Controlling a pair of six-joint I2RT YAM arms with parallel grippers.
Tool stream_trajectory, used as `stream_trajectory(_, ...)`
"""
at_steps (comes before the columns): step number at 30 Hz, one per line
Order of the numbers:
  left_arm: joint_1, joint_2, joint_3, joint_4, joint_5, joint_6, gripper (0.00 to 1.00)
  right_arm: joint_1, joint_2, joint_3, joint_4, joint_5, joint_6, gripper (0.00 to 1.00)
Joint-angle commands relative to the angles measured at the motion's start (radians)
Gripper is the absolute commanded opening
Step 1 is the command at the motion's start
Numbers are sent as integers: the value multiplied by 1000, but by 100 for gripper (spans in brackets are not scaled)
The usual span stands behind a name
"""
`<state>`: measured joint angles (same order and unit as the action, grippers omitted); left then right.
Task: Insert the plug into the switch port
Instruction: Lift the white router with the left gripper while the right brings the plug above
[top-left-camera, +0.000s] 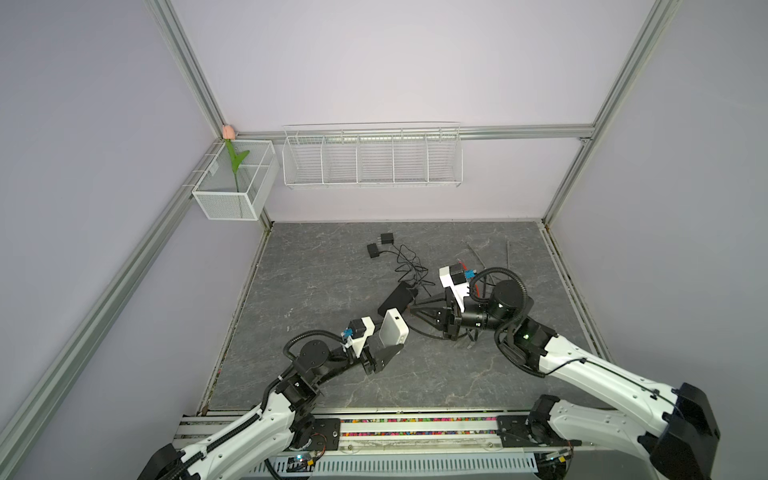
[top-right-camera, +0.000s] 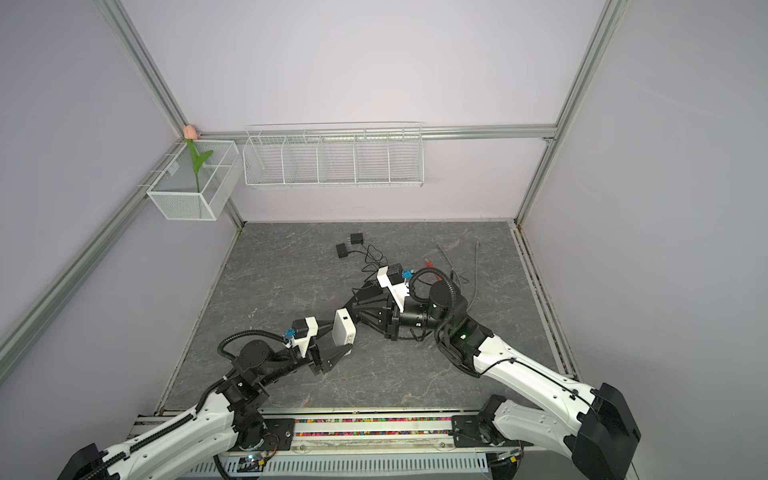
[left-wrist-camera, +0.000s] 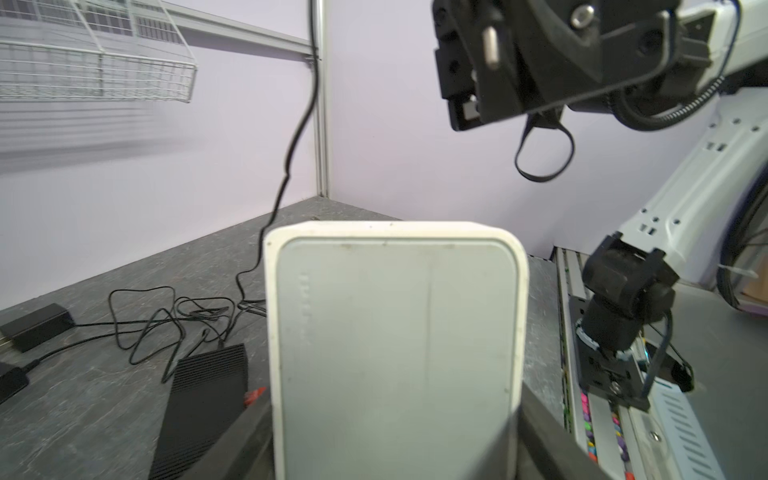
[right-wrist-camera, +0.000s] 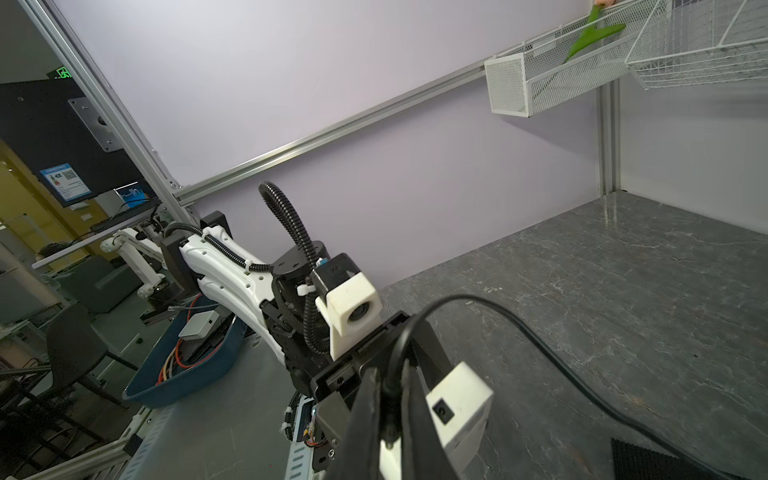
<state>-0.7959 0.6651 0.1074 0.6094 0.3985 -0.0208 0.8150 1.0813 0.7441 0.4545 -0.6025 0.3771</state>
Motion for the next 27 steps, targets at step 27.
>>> stream_trajectory(27, -63, -62, -28, 107, 31, 36, 0, 113, 33, -64, 97, 86, -77, 7)
